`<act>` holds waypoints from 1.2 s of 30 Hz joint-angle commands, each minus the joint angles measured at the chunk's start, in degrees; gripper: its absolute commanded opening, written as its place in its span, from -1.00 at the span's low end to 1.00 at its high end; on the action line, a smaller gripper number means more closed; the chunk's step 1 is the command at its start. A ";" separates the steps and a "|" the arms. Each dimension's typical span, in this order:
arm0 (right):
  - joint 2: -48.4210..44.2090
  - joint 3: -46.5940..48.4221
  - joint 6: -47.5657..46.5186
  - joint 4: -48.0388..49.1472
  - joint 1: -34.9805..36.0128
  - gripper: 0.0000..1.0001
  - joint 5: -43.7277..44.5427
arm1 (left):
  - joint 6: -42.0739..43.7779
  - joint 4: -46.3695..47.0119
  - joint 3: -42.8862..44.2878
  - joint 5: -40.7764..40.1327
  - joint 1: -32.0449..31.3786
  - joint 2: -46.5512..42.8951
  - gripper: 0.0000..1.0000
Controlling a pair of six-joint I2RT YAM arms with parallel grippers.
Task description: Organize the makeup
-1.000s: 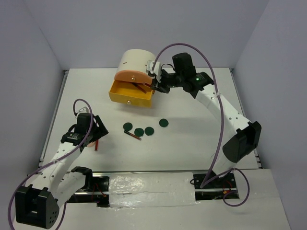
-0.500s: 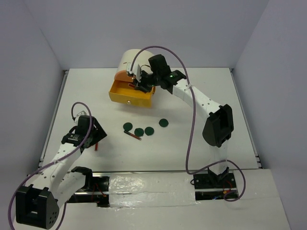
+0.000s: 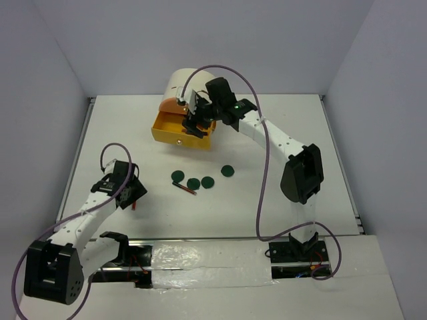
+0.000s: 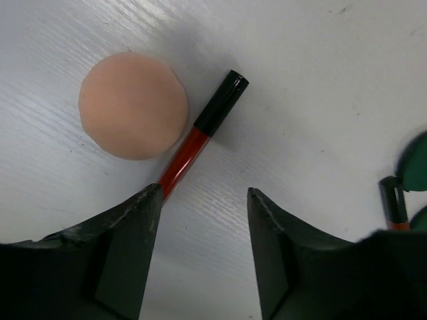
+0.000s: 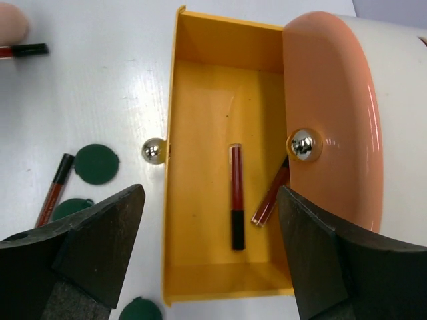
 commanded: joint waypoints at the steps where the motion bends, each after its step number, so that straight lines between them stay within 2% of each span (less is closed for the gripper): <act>1: -7.58 -1.34 3.09 -0.18 -2.23 0.74 -5.22 | 0.70 1.05 0.63 -2.02 0.27 1.98 0.28; 3: -11.18 -4.33 4.49 0.26 -3.38 0.70 -9.18 | 2.19 1.58 1.42 -2.38 0.27 4.70 0.14; 6: -14.52 -7.24 6.25 -0.17 -5.05 0.65 -11.64 | 3.69 1.58 2.30 -2.29 0.27 8.39 0.03; 14: -18.92 -14.36 9.94 -0.09 -9.97 0.60 -14.02 | 5.19 2.02 2.74 -3.35 0.27 11.64 0.11; 19: -20.24 -16.55 10.12 -0.18 -11.64 0.59 -14.11 | 5.71 5.17 1.87 -1.24 0.19 14.19 0.05; 27: -22.35 -19.19 10.21 -1.23 -12.78 0.57 -15.34 | 4.93 8.87 1.33 2.72 0.27 15.61 -0.50; 30: -23.14 -20.42 9.34 -3.42 -12.79 0.57 -17.09 | 5.01 9.66 2.47 5.52 0.19 12.81 -0.64; 34: -24.72 -23.40 7.93 -5.36 -12.61 0.56 -21.92 | 5.01 9.75 5.99 10.26 0.27 8.32 -0.96; 36: -25.60 -26.29 7.58 -5.28 -11.91 0.54 -22.46 | 4.93 9.93 8.80 11.59 0.27 5.52 -1.00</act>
